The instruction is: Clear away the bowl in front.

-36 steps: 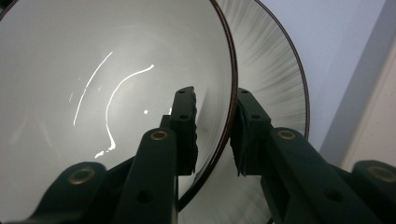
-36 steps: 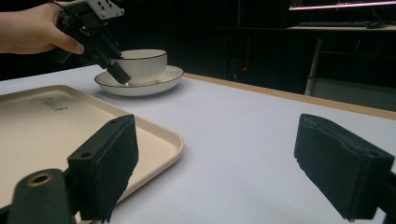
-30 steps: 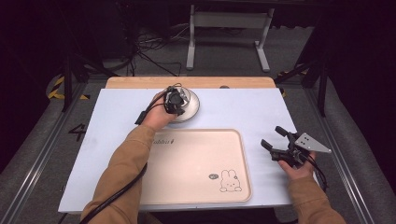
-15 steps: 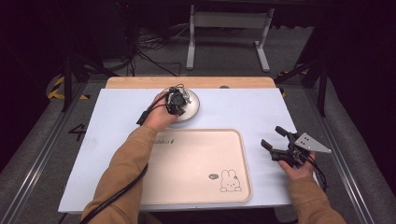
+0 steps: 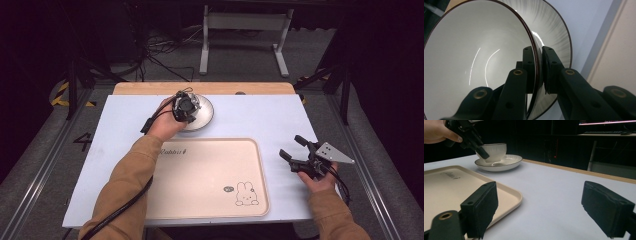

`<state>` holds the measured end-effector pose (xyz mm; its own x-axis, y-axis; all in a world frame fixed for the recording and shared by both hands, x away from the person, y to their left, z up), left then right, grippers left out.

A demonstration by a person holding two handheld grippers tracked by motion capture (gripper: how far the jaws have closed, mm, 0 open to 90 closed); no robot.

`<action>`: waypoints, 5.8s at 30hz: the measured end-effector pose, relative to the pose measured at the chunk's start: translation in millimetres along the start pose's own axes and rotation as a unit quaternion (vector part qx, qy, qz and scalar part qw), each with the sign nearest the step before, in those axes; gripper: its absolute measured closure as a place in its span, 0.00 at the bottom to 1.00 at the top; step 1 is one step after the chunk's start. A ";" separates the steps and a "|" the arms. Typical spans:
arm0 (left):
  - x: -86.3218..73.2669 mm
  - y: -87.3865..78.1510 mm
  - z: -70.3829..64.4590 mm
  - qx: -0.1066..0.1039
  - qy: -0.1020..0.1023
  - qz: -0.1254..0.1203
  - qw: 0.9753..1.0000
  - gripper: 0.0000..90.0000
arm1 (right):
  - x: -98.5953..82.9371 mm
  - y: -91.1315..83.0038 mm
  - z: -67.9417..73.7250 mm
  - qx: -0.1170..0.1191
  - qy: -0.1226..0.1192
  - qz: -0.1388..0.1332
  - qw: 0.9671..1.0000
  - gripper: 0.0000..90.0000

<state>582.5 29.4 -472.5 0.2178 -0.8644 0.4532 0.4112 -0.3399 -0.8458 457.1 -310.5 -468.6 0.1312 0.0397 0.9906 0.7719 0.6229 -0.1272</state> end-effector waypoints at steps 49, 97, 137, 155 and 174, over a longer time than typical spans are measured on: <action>5.9 -101.9 -82.7 -0.028 0.073 -0.031 0.996 0.91 | -1.1 1.4 1.0 0.009 0.000 0.008 1.000 0.16; -3.2 -113.1 -169.0 -0.138 0.188 -0.062 0.970 0.91 | -1.4 1.7 1.9 0.014 0.000 0.010 1.000 0.15; -21.2 -70.7 -200.5 -0.208 0.195 -0.006 0.958 0.90 | -1.5 1.7 1.8 0.015 -0.001 0.011 1.000 0.15; -25.4 -68.4 -207.3 -0.231 0.188 -0.006 0.955 0.84 | -1.7 1.9 1.6 0.016 0.001 0.013 1.000 0.16; -22.7 -80.1 -201.6 -0.227 0.115 -0.069 0.965 0.48 | -1.5 2.1 0.9 0.015 0.006 0.012 1.000 0.16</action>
<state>366.2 1.5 -471.7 -0.0351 -0.8414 0.5392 -0.0191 -0.5389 -0.8421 458.0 -308.6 -470.3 0.1577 0.0462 0.9864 0.7496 0.6447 -0.1500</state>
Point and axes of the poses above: each handheld gripper's, and its own axes: y roughly forward along the jaws, x roughly out of its top, z roughly to its left, the point moved 10 cm from there along y, roughly forward along the jaws, and after that the axes turned 4 degrees about y, right-handed, at the moved point
